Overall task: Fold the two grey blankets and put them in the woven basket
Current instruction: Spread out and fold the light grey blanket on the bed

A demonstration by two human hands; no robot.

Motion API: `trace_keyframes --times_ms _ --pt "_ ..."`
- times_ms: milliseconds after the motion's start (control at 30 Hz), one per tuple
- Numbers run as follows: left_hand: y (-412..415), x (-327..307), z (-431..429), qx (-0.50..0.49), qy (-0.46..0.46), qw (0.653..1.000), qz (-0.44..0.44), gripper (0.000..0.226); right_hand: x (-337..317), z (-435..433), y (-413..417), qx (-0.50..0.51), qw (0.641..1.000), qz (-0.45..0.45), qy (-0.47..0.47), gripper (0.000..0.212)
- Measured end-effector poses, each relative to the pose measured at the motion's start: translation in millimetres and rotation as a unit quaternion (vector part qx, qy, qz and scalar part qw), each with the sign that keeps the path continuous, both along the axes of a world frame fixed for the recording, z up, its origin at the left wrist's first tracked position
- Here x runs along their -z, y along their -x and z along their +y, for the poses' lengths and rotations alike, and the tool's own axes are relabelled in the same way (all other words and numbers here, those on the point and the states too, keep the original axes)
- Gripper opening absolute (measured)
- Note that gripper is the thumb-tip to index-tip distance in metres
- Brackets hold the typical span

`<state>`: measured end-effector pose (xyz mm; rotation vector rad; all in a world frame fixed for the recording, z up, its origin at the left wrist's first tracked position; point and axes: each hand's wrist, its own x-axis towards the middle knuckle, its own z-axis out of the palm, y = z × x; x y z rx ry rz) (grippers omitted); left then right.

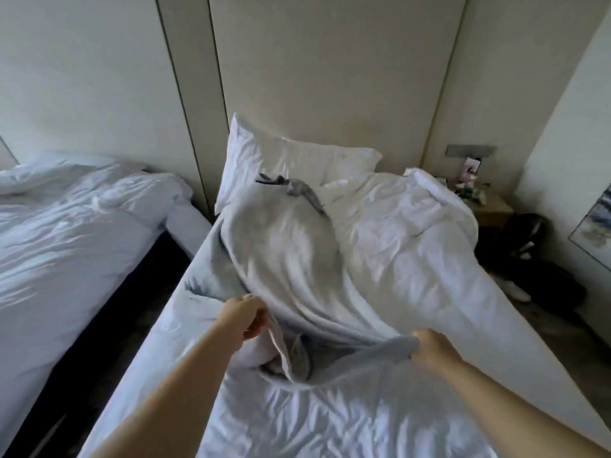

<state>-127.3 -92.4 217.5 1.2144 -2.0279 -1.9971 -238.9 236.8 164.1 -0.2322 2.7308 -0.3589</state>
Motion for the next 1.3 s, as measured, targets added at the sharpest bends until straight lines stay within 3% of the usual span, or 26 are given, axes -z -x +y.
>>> trace_keyframes --times_ms 200,267,333,400,533,733,800,933,1033,1100,1167,1233,1300 --pt "-49 58 5 -0.038 0.006 0.998 -0.055 0.024 61 -17 -56 0.007 0.996 -0.086 0.016 0.026" --pt "-56 66 9 -0.070 0.036 0.997 -0.025 0.024 68 -22 -69 0.062 0.996 -0.055 0.019 0.015" --pt "-59 70 14 -0.114 0.058 0.992 0.018 0.018 71 -22 -81 0.182 0.983 -0.014 0.023 0.022" --pt "-60 69 15 -0.149 0.090 0.984 0.036 0.029 73 -18 -85 0.276 0.961 -0.018 0.020 0.030" --pt "-49 57 13 -0.160 0.173 0.971 0.043 0.038 69 -19 -69 0.285 0.946 -0.054 0.141 0.028" --pt "-34 21 24 -0.129 0.142 0.974 0.120 0.023 18 -49 -51 0.269 0.913 0.109 0.287 0.031" --pt "-31 9 27 -0.134 0.113 0.973 0.151 0.024 -6 -61 -47 0.278 0.872 0.133 0.381 0.032" --pt "-26 -24 34 -0.111 -0.038 0.966 0.231 0.022 -54 -84 -40 0.319 0.657 -0.035 0.682 0.011" --pt "-26 -48 39 -0.020 -0.142 0.945 0.295 0.029 -80 -90 -40 0.229 0.595 -0.145 0.756 0.017" --pt "-30 -58 41 0.029 -0.161 0.931 0.326 0.035 -93 -93 -43 0.182 0.595 -0.190 0.759 0.025" --pt "-32 -64 44 0.057 -0.124 0.931 0.339 0.037 -103 -97 -48 0.165 0.625 -0.201 0.736 0.025" --pt "-32 -66 49 0.056 -0.022 0.942 0.329 0.036 -108 -99 -52 0.144 0.678 -0.173 0.700 0.018" --pt "-31 -66 52 0.036 0.065 0.945 0.318 0.032 -112 -99 -56 0.110 0.755 -0.092 0.640 0.013"
